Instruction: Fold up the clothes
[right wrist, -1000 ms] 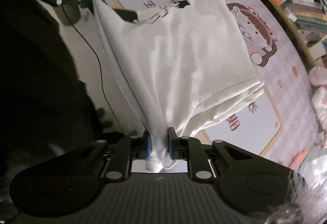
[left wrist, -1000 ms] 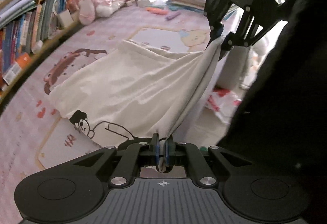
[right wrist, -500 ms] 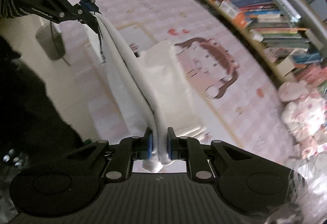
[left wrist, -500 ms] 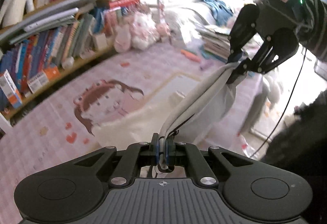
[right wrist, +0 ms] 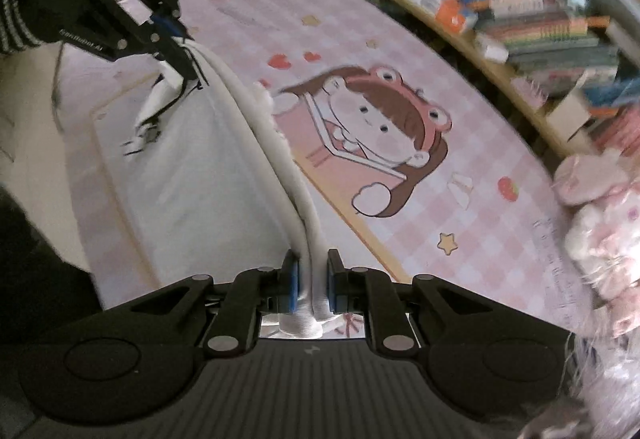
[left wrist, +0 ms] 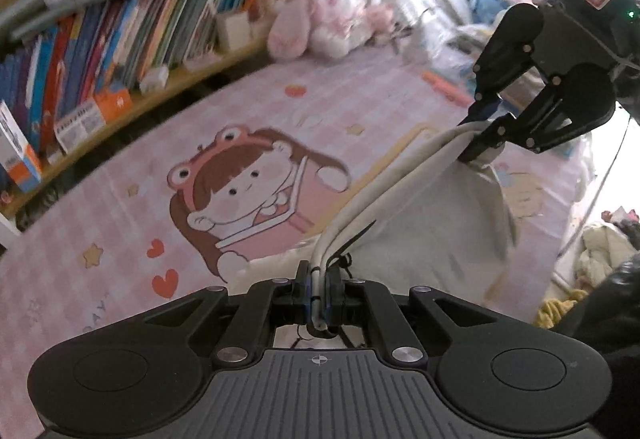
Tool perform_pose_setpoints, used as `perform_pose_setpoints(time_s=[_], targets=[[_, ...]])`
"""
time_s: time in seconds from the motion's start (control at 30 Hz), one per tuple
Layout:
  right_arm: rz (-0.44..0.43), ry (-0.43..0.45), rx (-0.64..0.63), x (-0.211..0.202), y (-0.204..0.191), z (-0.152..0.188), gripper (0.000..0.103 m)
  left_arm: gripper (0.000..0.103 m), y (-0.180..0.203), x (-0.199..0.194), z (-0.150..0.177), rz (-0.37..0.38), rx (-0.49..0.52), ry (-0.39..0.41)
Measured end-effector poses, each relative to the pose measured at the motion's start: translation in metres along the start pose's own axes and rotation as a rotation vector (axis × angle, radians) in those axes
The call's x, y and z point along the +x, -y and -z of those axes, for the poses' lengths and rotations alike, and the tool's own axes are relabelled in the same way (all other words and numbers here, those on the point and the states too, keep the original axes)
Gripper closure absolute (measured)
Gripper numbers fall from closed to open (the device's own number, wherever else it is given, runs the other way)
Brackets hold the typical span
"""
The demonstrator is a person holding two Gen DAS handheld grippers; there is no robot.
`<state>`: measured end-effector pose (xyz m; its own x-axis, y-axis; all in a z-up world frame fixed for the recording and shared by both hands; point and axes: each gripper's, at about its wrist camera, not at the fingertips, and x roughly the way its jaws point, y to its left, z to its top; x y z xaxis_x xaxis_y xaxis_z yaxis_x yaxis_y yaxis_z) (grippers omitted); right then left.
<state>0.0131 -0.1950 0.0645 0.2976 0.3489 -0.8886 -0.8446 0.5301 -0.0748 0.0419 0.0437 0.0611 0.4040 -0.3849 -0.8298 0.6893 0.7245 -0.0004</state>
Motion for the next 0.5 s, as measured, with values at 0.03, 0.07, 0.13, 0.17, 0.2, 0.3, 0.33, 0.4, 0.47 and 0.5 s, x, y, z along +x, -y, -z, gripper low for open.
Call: perform_pose_setpoints(time_s=[0.03, 0.07, 0.13, 0.17, 0.2, 0.3, 0.33, 0.4, 0.47, 0.5], targets=[[-0.011, -0.003, 0.020, 0.011, 0.008, 0.000, 0.090, 0.094, -0.004, 0.009, 0.000, -0.007, -0.007, -0.014], [-0.023, -0.005, 0.039, 0.021, 0.016, 0.001, 0.090, 0.092, -0.009, 0.020, -0.001, -0.012, -0.015, -0.033], [-0.040, -0.012, 0.069, 0.042, 0.027, 0.002, 0.090, 0.090, -0.018, 0.040, 0.000, -0.012, -0.036, -0.070], [-0.049, -0.015, 0.084, 0.052, 0.033, 0.003, 0.090, 0.086, -0.022, 0.048, 0.001, -0.012, -0.044, -0.084], [-0.054, -0.020, 0.092, 0.061, 0.036, 0.004, 0.090, 0.084, -0.025, 0.055, 0.003, -0.019, -0.051, -0.093], [-0.041, -0.015, 0.138, 0.077, 0.044, 0.007, 0.076, 0.053, -0.037, 0.063, 0.009, -0.056, -0.075, -0.088], [-0.038, -0.011, 0.178, 0.079, 0.050, 0.009, 0.074, 0.042, -0.042, 0.062, 0.012, -0.061, -0.095, -0.072], [-0.031, -0.001, 0.261, 0.081, 0.061, 0.014, 0.069, 0.037, -0.057, 0.053, 0.019, -0.057, -0.171, -0.027], [-0.034, 0.023, 0.388, 0.076, 0.075, 0.022, 0.068, 0.037, -0.074, 0.039, 0.032, -0.037, -0.303, 0.043], [-0.015, 0.039, 0.455, 0.071, 0.080, 0.027, 0.069, 0.038, -0.081, 0.030, 0.039, -0.028, -0.373, 0.087]])
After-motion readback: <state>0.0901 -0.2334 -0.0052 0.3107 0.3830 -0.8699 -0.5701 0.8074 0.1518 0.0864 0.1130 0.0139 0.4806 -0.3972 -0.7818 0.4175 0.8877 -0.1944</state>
